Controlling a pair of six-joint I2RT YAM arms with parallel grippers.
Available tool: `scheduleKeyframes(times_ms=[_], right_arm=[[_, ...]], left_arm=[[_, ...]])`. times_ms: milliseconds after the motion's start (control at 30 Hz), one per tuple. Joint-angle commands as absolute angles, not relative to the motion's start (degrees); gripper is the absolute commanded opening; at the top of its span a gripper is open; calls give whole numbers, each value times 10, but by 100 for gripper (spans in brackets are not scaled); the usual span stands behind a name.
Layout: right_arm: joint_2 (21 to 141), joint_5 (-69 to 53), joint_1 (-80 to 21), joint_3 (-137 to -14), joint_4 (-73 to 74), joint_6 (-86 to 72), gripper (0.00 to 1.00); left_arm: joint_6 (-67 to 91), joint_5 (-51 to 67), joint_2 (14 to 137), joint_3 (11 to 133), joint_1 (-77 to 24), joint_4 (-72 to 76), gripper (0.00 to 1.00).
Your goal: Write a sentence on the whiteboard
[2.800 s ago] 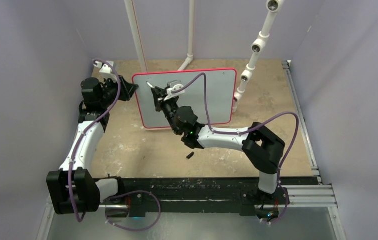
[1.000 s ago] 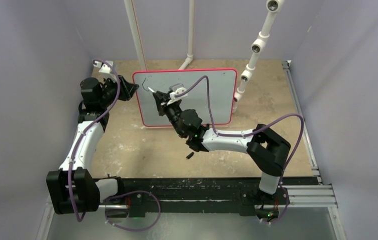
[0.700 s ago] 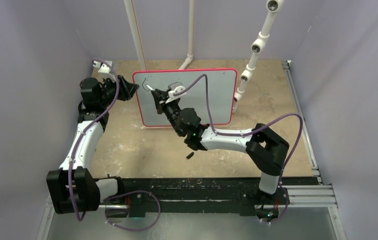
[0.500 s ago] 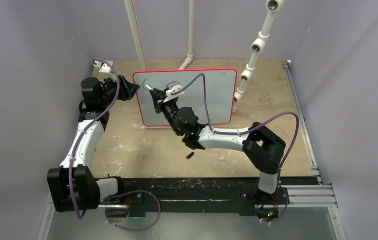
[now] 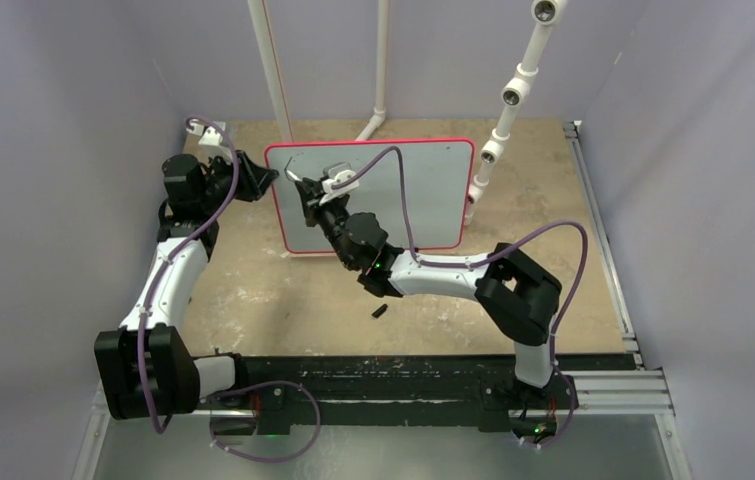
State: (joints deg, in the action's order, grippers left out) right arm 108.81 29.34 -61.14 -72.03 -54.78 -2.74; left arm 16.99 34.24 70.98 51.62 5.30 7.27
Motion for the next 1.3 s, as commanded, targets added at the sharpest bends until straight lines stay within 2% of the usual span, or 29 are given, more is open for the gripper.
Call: scheduleKeyframes(times_ms=[0, 967, 1267], right_arm=[[1094, 316, -609, -746, -555, -18, 0], [1066, 402, -606, -692, -581, -21, 0], [1056, 407, -606, -680, -600, -15, 0]], left_arm=[[177, 361, 710, 509, 56, 102, 23], [177, 360, 708, 507, 57, 103, 18], [178, 361, 711, 508, 57, 103, 27]])
